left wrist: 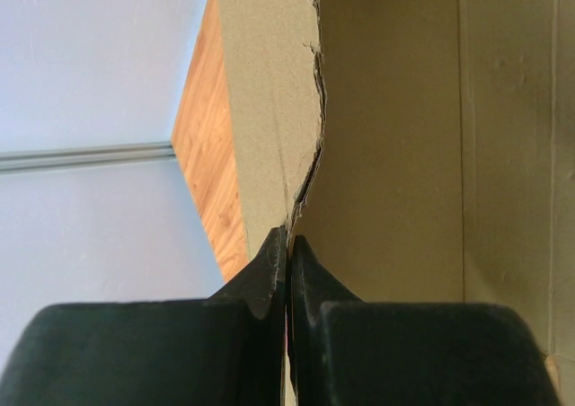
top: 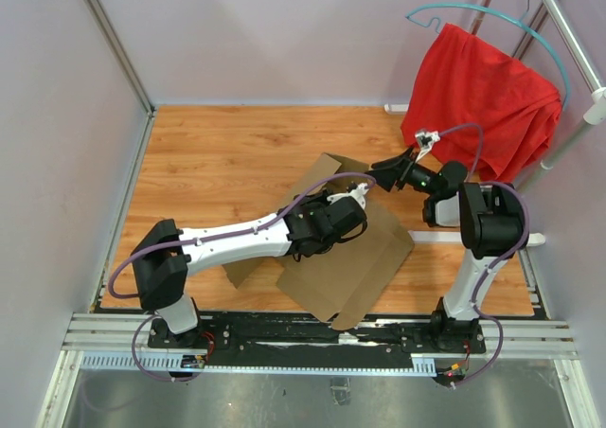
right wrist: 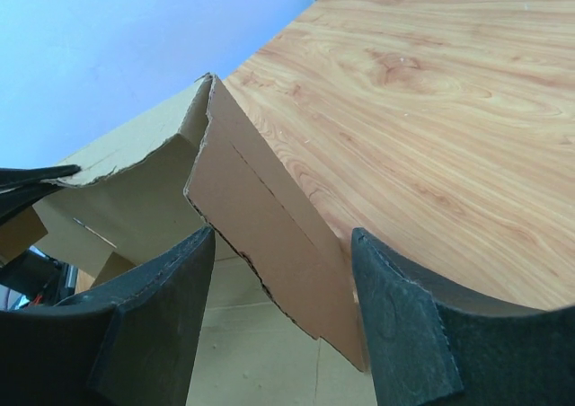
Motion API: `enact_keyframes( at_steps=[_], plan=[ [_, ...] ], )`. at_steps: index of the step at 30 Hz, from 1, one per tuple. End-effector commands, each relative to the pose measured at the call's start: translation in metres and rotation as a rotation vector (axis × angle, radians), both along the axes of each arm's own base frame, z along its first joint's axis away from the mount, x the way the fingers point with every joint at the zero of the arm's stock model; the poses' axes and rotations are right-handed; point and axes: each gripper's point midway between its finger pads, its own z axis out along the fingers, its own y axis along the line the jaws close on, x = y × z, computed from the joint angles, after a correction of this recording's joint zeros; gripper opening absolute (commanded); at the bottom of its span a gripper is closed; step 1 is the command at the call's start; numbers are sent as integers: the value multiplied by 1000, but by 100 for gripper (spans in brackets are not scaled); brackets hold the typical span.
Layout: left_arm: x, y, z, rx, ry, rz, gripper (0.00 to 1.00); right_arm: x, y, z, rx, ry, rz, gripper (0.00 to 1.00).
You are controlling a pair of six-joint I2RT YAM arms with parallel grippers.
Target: Fold the paper box
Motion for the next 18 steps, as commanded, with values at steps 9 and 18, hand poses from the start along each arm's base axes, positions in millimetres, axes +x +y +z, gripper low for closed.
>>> enact_keyframes(
  at_steps=[9, 18],
  plan=[
    [-21, -28, -57, -52, 201, -78, 0, 21, -23, 20, 45, -47, -116, 59],
    [-21, -31, -55, -51, 197, -78, 0, 28, -16, 8, 37, -36, -88, 57]
  ],
)
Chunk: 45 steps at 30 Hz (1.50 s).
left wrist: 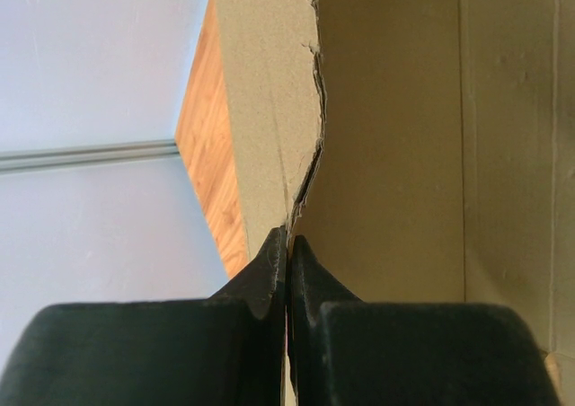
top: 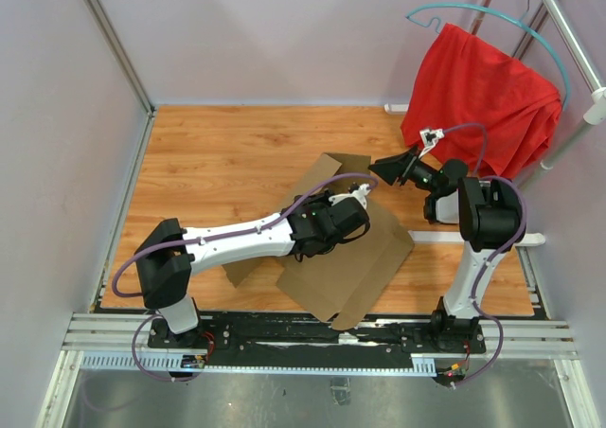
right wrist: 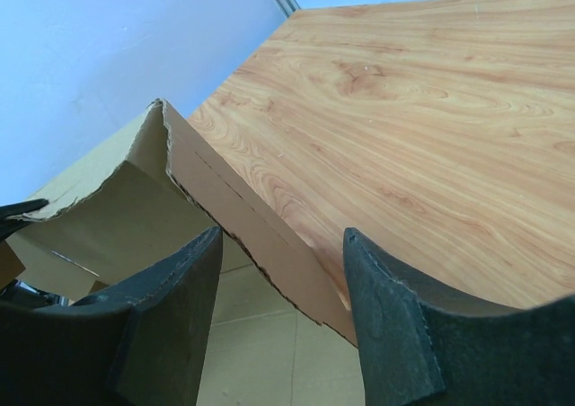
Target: Fold the paper box
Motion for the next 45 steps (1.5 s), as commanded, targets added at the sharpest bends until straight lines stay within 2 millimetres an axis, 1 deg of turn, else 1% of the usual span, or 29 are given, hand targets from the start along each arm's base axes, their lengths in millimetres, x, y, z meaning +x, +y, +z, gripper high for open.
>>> enact_keyframes(
  at_steps=[1, 6, 9, 13, 19, 24, 26, 27, 28, 32, 34, 43, 45],
  plan=[
    [-20, -29, -54, -72, 199, -81, 0, 2, 1, 17, -4, -91, -4, 57],
    [-21, -30, -55, -69, 201, -80, 0, -3, -1, 26, -7, -111, -14, 57],
    [-21, -30, -55, -68, 202, -78, 0, -2, -8, 27, -4, -106, -44, 57],
    [-22, -30, -56, -63, 203, -79, 0, 3, -18, 23, 6, -85, -84, 56],
    [-22, -29, -54, -63, 195, -77, 0, 8, -20, 20, 10, -79, -103, 55],
    [-21, -28, -53, -66, 192, -75, 0, 14, -20, 14, 18, -55, -101, 54],
    [-22, -28, -54, -66, 193, -77, 0, 14, -16, 13, 20, -49, -73, 54],
    [-21, -28, -55, -63, 192, -76, 0, 15, -11, 5, 19, -28, -53, 54],
    [-21, -29, -55, -62, 191, -78, 0, 13, -5, 2, 14, -24, -26, 54],
    [-18, -32, -53, -59, 184, -71, 0, -4, 25, 2, -12, -52, 117, 56],
    [-18, -33, -50, -61, 178, -68, 0, -13, 36, 2, -21, -63, 174, 56],
    [-17, -33, -44, -69, 174, -66, 0, -39, 51, 1, -45, -76, 273, 56],
    [-17, -34, -43, -70, 172, -65, 0, -43, 51, -5, -54, -74, 266, 56]
  ],
)
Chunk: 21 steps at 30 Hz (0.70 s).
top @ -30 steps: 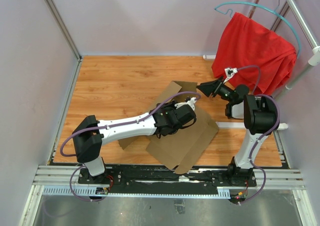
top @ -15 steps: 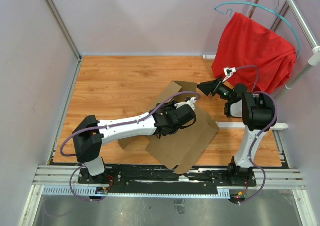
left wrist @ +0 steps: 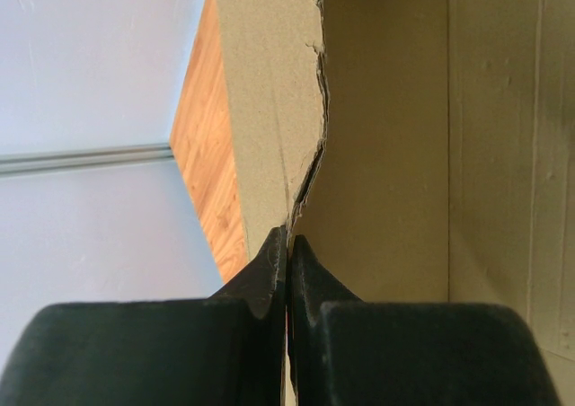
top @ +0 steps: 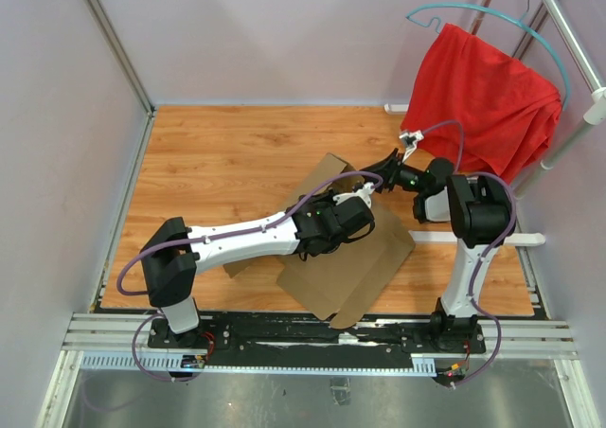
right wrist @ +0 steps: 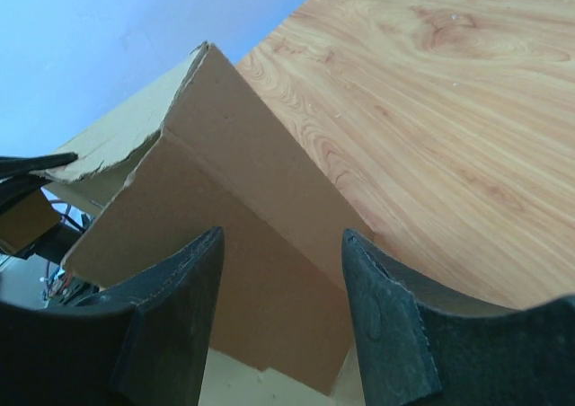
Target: Fold the paper box
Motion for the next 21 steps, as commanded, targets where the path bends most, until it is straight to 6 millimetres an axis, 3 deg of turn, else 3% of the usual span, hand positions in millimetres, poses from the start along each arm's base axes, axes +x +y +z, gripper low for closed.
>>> enact_keyframes(
  at_steps=[1, 9, 17, 21],
  plan=[
    [-18, -23, -43, -55, 166, -66, 0, -21, 7, 13, -26, -110, 55, 56],
    [-18, -25, -46, -61, 180, -72, 0, -38, 26, 6, -75, -149, 103, 57],
    [-20, -24, -55, -51, 189, -72, 0, -35, 43, -16, -175, -160, 71, 56],
    [-19, -24, -54, -56, 189, -72, 0, -32, 48, -16, -188, -193, 56, 57]
  ],
)
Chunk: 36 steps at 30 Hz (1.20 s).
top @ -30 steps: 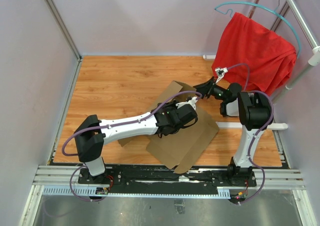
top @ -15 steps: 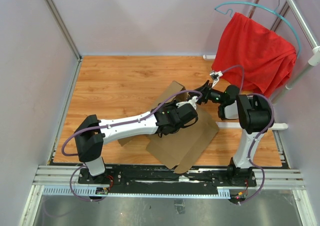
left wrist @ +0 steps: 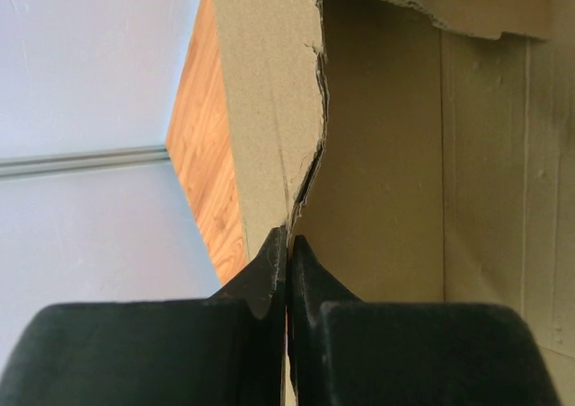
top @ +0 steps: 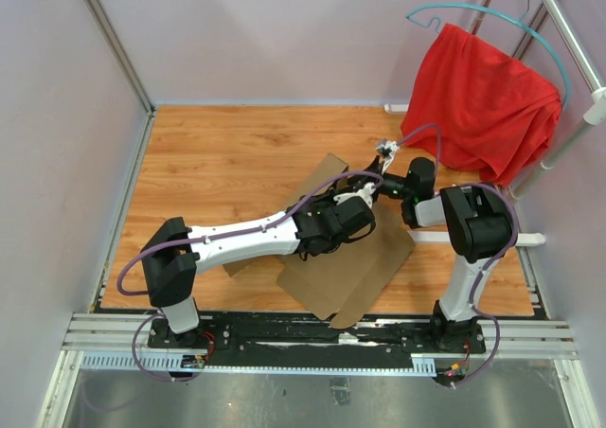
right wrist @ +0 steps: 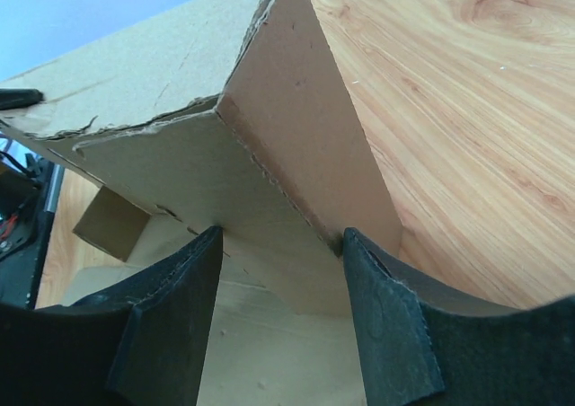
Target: Fold the paper box
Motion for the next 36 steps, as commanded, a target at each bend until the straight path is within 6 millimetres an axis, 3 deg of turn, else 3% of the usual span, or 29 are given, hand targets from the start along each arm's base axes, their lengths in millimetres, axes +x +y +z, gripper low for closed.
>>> enact_keyframes(
  at_steps=[1, 10, 15, 21, 26, 30, 32, 34, 36],
  plan=[
    [-19, -22, -54, -50, 176, -69, 0, 1, 11, 0, -38, -81, -5, 57],
    [-18, -23, -54, -46, 175, -69, 0, 18, 17, 2, -23, -131, -77, 48],
    [-17, -23, -52, -45, 171, -66, 0, 19, 25, -1, -21, -139, -120, 34],
    [-16, -22, -51, -45, 166, -54, 0, 16, 33, -2, -29, -151, -190, 8],
    [-16, -21, -49, -56, 155, -32, 0, 14, 33, -8, -66, -166, -255, 4],
    [-16, -19, -43, -86, 146, 0, 20, 12, 29, -10, -74, -164, -285, 1],
    [-17, -21, -35, -131, 142, 13, 41, 13, 26, -9, -75, -160, -304, 1],
    [-17, -25, -25, -194, 136, 27, 53, 14, 24, -9, -76, -152, -327, 1],
    [-19, -31, -13, -276, 134, 31, 81, 13, 21, -11, -81, -145, -362, 1]
  ],
)
